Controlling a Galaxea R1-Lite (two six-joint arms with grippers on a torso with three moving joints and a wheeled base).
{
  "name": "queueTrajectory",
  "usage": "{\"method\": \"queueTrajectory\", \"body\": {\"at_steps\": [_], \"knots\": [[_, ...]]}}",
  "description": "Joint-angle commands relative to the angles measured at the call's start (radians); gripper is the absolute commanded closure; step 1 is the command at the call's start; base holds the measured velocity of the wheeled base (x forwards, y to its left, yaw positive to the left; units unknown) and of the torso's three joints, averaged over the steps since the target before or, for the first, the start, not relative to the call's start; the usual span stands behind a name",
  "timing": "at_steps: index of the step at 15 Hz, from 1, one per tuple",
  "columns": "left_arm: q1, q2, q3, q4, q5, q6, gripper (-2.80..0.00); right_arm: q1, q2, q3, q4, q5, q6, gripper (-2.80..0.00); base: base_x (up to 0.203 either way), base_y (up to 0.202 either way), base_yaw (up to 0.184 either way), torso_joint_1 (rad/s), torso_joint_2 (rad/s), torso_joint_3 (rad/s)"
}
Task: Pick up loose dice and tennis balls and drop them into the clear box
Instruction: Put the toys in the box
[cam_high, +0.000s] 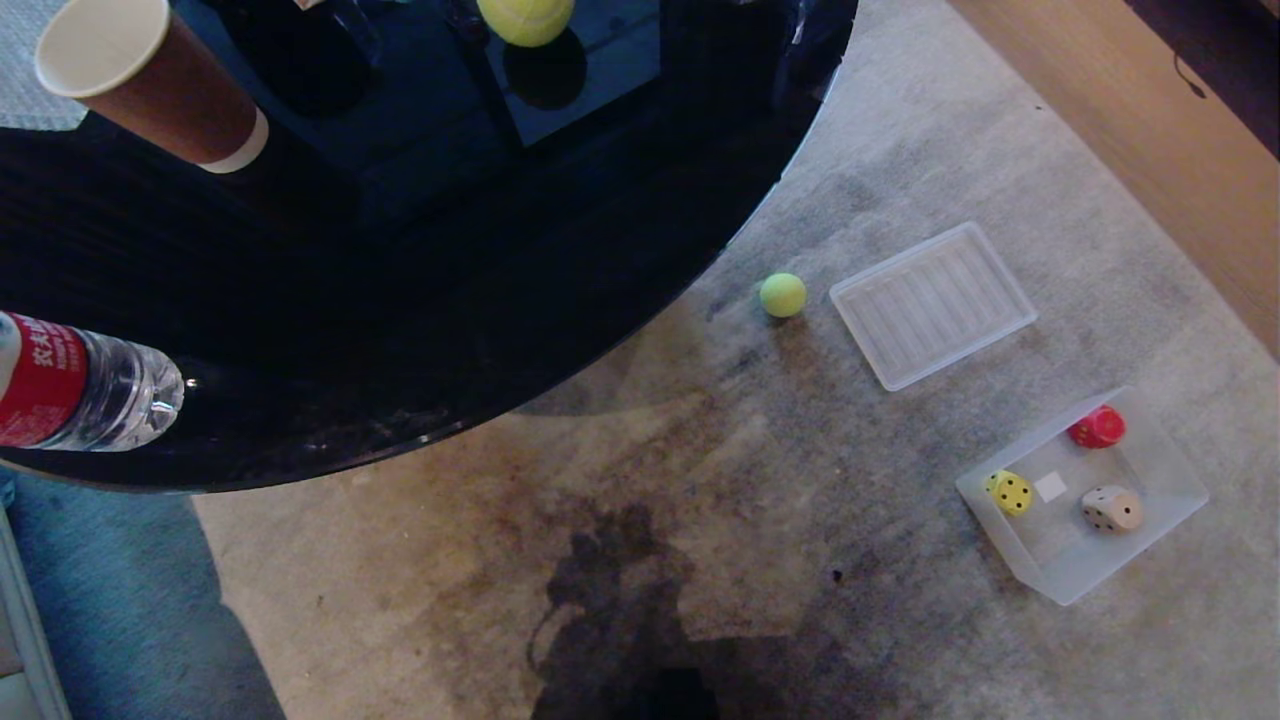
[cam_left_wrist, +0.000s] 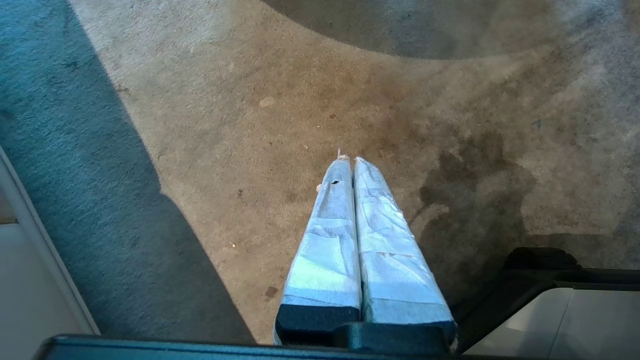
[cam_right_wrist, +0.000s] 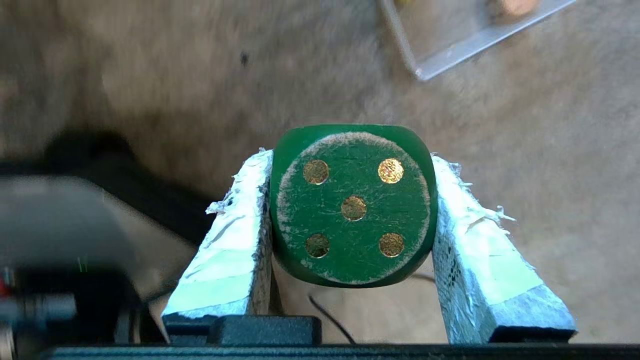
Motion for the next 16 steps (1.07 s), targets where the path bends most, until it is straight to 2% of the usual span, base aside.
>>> {"method": "queueTrajectory", "body": {"at_steps": [1,3,5,8,13,16], "knots": [[0.000,0.000,0.000,0.000,0.000,0.000,0.00,0.001,0.004,0.024,-0.040,-0.006,0.006,0.00,0.000,0.000,0.000,0.000,0.00,0.000],[0.000,0.001,0.000,0.000,0.000,0.000,0.00,0.010,0.003,0.025,-0.042,-0.002,-0.041,0.00,0.000,0.000,0.000,0.000,0.00,0.000],[0.000,0.000,0.000,0.000,0.000,0.000,0.00,0.015,0.002,0.027,-0.043,-0.008,0.022,0.00,0.000,0.000,0.000,0.000,0.00,0.000],[0.000,0.000,0.000,0.000,0.000,0.000,0.00,0.040,-0.034,0.027,-0.044,-0.006,0.015,0.00,0.000,0.000,0.000,0.000,0.00,0.000],[0.000,0.000,0.000,0.000,0.000,0.000,0.00,0.076,-0.272,0.027,-0.044,-0.005,0.007,0.00,0.000,0.000,0.000,0.000,0.00,0.000],[0.000,0.000,0.000,0.000,0.000,0.000,0.00,0.080,-0.283,0.027,-0.043,-0.004,-0.001,0.00,0.000,0.000,0.000,0.000,0.00,0.000]]}}
